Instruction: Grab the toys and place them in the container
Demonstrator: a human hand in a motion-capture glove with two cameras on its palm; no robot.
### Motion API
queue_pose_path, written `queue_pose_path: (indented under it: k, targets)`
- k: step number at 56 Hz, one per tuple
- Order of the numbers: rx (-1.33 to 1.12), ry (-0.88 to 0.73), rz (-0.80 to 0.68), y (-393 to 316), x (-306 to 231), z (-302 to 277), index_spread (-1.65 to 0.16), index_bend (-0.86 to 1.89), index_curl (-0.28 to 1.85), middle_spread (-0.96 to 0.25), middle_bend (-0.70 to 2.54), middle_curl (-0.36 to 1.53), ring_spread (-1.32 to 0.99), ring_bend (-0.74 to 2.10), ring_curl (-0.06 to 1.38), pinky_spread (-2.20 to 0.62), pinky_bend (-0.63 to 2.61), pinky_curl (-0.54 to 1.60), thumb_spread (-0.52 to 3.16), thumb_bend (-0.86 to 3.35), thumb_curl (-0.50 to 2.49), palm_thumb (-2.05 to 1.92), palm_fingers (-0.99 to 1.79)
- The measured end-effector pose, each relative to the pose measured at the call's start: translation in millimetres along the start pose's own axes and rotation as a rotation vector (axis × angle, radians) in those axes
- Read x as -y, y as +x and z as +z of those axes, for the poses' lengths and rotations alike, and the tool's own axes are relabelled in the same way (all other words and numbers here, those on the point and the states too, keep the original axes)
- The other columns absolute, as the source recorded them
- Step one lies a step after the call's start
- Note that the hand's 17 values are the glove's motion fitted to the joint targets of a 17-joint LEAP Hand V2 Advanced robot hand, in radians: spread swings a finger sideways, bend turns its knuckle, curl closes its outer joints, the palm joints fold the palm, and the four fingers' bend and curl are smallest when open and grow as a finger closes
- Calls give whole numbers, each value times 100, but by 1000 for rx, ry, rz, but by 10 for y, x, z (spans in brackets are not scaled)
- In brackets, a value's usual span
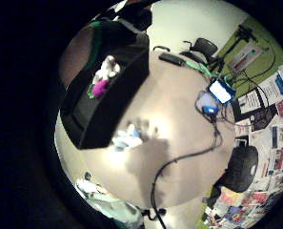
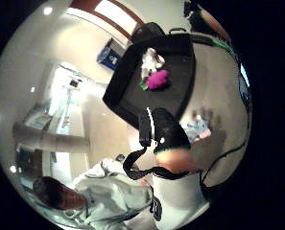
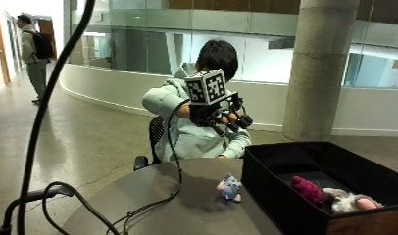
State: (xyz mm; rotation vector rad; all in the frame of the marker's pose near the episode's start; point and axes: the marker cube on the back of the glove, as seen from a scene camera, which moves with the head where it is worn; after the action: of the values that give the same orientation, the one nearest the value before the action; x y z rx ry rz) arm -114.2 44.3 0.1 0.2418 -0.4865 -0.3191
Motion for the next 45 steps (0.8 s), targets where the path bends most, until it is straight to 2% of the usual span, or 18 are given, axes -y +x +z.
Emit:
queue_pose_path:
  k: [7,18,29,40,45]
  targets:
    - [-105,-122,-5,204,-194,109,-28,21,51,-4,23,44,-11,27,33,3,70,36,141,-1,44,13,-6]
    - [-216,-255,1,397,-179,342,-29,13,44,-5,17,42,-10,25,33,3,71,37,139,0,41,16,-7]
    - [-384,-467,-27,416,-213,996,-29,11,37,-5,15,38,-10,22,33,2,74,37,138,2,40,24,-15]
    - [-325,-593,-56,350,-309,1609,-32,13,33,-5,13,33,-10,20,33,1,74,37,147,14,45,49,-14]
    - [-298,-581,-77,413,-277,1744,-34,13,32,-5,16,32,-12,30,35,1,75,37,154,21,48,58,0]
